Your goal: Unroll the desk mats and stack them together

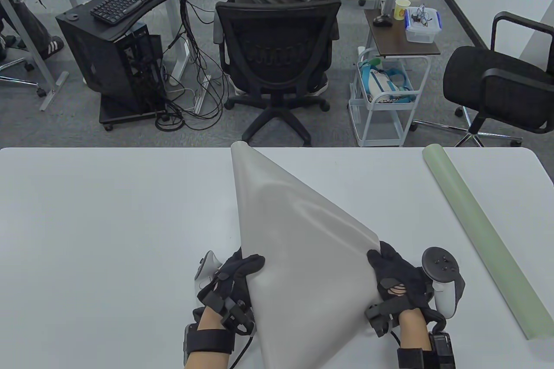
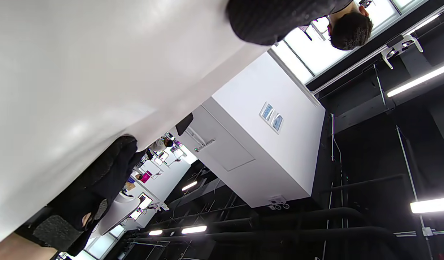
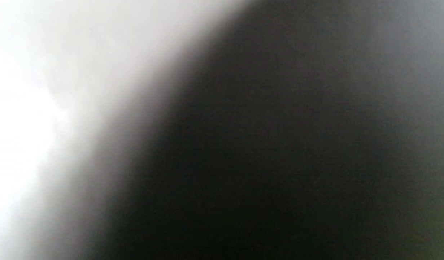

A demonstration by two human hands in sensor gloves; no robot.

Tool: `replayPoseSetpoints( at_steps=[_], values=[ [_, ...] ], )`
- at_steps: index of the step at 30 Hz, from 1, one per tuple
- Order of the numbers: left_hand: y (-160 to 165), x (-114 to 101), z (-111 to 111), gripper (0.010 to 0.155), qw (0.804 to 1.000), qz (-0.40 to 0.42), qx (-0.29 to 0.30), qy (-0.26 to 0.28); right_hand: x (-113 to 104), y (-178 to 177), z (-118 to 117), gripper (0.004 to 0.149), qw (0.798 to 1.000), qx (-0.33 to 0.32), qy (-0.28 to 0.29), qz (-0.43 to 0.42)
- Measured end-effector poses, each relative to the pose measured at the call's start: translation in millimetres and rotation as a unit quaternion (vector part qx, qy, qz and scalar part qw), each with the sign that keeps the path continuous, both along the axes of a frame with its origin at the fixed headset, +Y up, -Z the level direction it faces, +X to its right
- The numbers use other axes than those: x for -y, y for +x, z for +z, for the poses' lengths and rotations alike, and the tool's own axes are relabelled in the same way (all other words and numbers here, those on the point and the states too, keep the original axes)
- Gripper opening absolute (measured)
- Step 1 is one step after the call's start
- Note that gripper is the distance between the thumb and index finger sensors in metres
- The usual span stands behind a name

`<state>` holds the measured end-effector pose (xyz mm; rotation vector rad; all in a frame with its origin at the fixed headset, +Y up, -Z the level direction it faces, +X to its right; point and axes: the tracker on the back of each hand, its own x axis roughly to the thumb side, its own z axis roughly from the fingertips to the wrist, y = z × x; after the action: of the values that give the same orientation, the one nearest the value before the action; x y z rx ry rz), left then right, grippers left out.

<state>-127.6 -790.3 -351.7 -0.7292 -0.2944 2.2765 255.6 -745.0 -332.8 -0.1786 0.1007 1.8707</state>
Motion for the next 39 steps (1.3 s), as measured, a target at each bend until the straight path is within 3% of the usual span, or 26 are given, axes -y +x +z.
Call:
replayPoseSetpoints(
  at_steps=[6,11,15,22,25,29,32,39],
  values=[
    [-11.0,-2.9,2.3,0.085,1.000,0.030,-0.001,-0.001,-1.1,-0.1,-2.4,0.040,1.000,-0.002,-0.006,0.000],
    [-21.4,-0.3,2.4,0.087,0.997,0.070,-0.013,-0.032,0.1,-7.0,-8.8,0.040,1.000,-0.009,-0.021,0.001],
    [-20.1,11.3,0.6,0.076,0.993,0.095,-0.015,-0.070,-3.0,-12.8,-11.4,0.040,1.000,-0.008,-0.019,0.009],
    [-6.6,7.5,-2.1,0.063,0.992,0.128,0.012,-0.019,-5.7,-11.7,-8.1,0.040,1.000,-0.019,-0.015,0.018],
    [-8.0,5.6,-3.9,0.062,0.995,0.101,0.018,-0.003,-4.9,-7.6,-7.0,0.040,1.000,-0.009,-0.010,0.022],
    [-12.0,3.1,-1.9,0.071,0.996,0.082,0.020,-0.010,-6.4,2.0,-4.3,0.040,1.000,-0.005,-0.013,0.028],
    [-11.7,2.9,-4.6,0.087,0.997,0.070,0.012,0.003,-12.7,7.2,-2.1,0.040,0.999,0.000,-0.006,0.040],
    [-13.3,-4.4,-2.6,0.090,0.999,0.028,0.010,0.026,-28.7,19.5,3.7,0.040,0.998,-0.006,-0.017,0.058]
  ],
)
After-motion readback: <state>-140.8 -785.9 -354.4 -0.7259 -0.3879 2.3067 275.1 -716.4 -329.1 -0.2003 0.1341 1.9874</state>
